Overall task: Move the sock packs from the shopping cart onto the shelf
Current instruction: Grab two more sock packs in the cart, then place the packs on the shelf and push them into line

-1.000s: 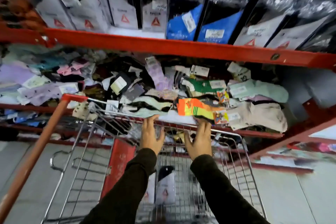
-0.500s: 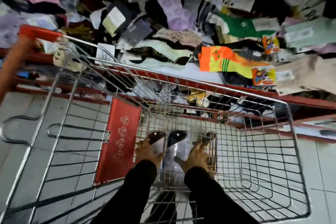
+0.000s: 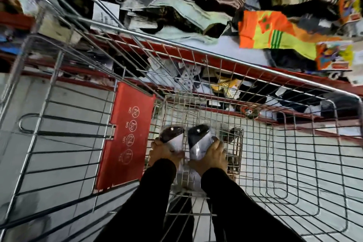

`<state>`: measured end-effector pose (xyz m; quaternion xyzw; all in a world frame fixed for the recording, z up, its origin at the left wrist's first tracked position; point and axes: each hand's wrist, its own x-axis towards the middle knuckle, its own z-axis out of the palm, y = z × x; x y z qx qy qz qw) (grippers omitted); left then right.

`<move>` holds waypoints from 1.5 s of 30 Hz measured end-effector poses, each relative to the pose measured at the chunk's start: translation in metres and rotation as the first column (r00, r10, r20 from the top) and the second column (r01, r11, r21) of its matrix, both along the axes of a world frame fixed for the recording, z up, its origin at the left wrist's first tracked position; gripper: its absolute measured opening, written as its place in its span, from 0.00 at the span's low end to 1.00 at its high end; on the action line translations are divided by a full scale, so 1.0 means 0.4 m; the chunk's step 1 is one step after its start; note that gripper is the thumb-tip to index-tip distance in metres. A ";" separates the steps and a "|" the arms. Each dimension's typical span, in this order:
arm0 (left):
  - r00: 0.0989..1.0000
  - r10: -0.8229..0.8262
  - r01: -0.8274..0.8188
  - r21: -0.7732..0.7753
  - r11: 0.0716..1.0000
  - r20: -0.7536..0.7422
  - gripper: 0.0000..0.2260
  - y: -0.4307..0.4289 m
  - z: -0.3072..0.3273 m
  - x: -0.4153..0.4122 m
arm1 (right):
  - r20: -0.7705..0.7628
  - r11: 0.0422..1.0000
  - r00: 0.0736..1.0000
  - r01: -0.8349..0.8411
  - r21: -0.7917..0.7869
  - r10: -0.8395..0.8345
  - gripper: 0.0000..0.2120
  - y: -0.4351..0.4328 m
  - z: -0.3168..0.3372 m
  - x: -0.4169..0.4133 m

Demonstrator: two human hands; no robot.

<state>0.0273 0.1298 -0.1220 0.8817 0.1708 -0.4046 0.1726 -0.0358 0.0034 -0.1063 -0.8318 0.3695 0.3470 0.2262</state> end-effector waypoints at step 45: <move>0.092 0.595 0.432 -0.570 0.698 0.798 0.40 -0.124 1.268 0.397 | 0.984 0.993 -0.172 0.097 0.061 -0.044 0.46 -0.171 1.203 0.411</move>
